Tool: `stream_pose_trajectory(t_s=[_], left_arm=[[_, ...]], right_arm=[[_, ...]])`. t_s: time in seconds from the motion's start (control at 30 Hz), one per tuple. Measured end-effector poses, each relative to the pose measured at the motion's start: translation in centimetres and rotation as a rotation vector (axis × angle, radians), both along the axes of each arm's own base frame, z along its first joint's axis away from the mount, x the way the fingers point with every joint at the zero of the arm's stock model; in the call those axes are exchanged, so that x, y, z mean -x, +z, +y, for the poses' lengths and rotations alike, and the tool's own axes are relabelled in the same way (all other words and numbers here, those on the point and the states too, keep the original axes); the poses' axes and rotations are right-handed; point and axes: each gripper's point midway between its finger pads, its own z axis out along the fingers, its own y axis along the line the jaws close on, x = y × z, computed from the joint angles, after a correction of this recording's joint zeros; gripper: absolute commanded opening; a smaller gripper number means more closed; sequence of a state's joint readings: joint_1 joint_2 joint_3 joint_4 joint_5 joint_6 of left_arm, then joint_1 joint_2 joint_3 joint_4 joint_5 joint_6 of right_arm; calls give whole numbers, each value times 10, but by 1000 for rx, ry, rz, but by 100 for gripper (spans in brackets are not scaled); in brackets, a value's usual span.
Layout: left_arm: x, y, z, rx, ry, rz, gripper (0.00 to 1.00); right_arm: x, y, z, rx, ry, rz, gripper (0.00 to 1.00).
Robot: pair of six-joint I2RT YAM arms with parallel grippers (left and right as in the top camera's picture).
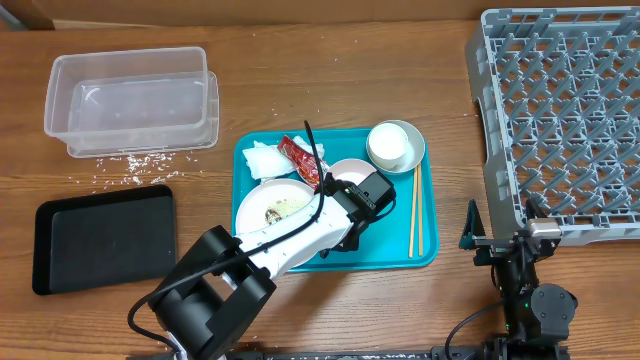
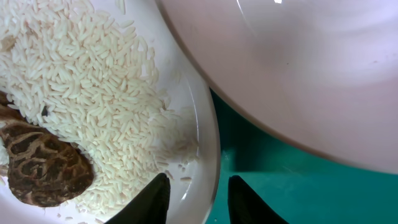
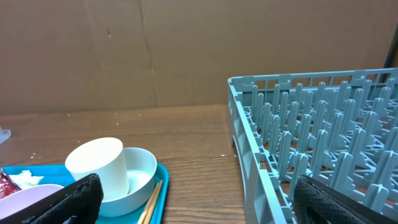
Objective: Sort waste into correct bins and load items into the dishwasher
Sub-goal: 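Reach the left gripper to the white plate rim and grasp it, then lift the white plate with the left gripper and carry it left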
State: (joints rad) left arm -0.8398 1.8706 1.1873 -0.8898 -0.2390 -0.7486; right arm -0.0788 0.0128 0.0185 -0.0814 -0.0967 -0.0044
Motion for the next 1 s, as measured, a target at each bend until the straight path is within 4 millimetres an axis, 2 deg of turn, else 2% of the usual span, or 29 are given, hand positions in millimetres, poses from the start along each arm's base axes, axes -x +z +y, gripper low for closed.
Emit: stream_pose_trajectory(t_s=[0.27,0.53,0.63,0.73,0.9,1.0], left_arm=[[1,-1,-1,6,0,5,29],[4,-5,-1,13,0,18,25],[4,-5,-1,15,1,17,20],[5,-5,-1,15,-1,18,5],[4,-5,2,-5,-38,20,4],[11,-3,9,-40,-46,51,4]], right_arm=[[0,0,0,0,0,0,100],[0,0,0,0,0,1,100],[0,0,0,0,0,0,100],[0,0,0,0,0,1,100],[0,0,0,0,0,0,100],[0,0,0,0,0,0,100]])
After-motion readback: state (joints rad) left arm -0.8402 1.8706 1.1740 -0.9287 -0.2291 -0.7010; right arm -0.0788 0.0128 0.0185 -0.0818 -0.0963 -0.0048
